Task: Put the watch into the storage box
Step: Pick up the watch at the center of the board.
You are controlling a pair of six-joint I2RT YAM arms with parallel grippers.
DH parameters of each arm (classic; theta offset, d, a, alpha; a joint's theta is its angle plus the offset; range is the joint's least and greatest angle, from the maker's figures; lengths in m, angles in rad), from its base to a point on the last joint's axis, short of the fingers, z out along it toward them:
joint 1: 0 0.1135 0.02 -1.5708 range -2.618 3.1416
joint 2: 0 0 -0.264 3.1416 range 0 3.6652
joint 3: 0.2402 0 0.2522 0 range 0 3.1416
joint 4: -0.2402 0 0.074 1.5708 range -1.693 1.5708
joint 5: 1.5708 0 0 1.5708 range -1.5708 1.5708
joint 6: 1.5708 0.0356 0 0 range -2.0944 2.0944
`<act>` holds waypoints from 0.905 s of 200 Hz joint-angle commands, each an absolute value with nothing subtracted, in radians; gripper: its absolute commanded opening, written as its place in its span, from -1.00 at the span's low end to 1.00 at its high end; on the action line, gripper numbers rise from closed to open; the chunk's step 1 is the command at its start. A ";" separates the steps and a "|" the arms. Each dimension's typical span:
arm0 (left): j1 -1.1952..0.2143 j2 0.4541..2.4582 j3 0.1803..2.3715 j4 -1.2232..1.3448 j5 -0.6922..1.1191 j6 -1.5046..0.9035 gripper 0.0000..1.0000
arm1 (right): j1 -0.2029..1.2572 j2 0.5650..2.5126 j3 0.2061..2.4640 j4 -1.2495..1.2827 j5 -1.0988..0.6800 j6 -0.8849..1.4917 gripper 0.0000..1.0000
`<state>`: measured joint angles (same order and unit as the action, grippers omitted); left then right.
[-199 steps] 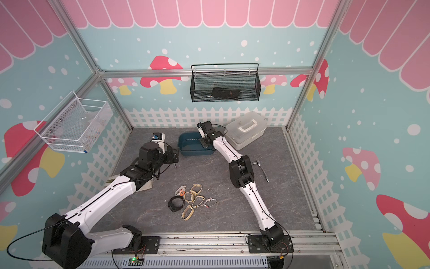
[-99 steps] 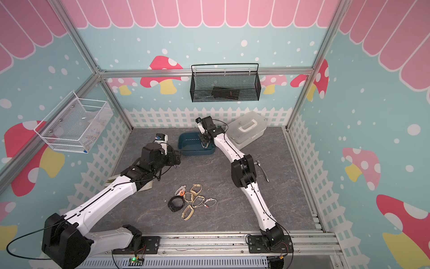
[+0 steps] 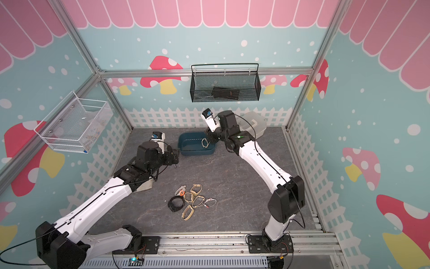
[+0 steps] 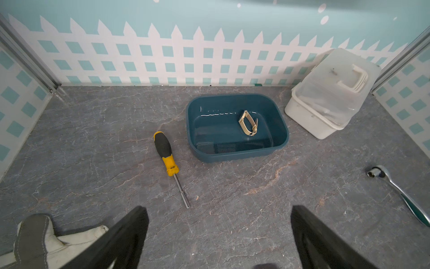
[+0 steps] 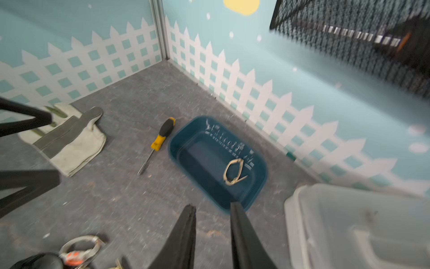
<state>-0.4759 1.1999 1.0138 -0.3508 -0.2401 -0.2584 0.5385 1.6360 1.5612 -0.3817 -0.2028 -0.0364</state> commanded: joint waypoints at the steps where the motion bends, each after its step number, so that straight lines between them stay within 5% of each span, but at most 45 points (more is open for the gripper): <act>1: -0.486 1.247 1.026 -0.381 -0.246 -0.268 0.97 | 0.544 1.571 1.411 -0.446 -0.272 -0.017 -0.33; 102: -0.494 1.348 0.929 -0.406 -0.193 -0.391 0.87 | 0.616 1.476 1.099 -0.525 -0.273 0.039 -0.29; 132: -0.494 1.372 0.924 -0.501 -0.212 -0.400 0.69 | 0.616 1.476 1.086 -0.502 -0.267 0.043 -0.28; 181: -0.512 1.384 0.934 -0.627 -0.133 -0.386 0.08 | 0.616 1.503 1.084 -0.492 -0.272 0.035 -0.27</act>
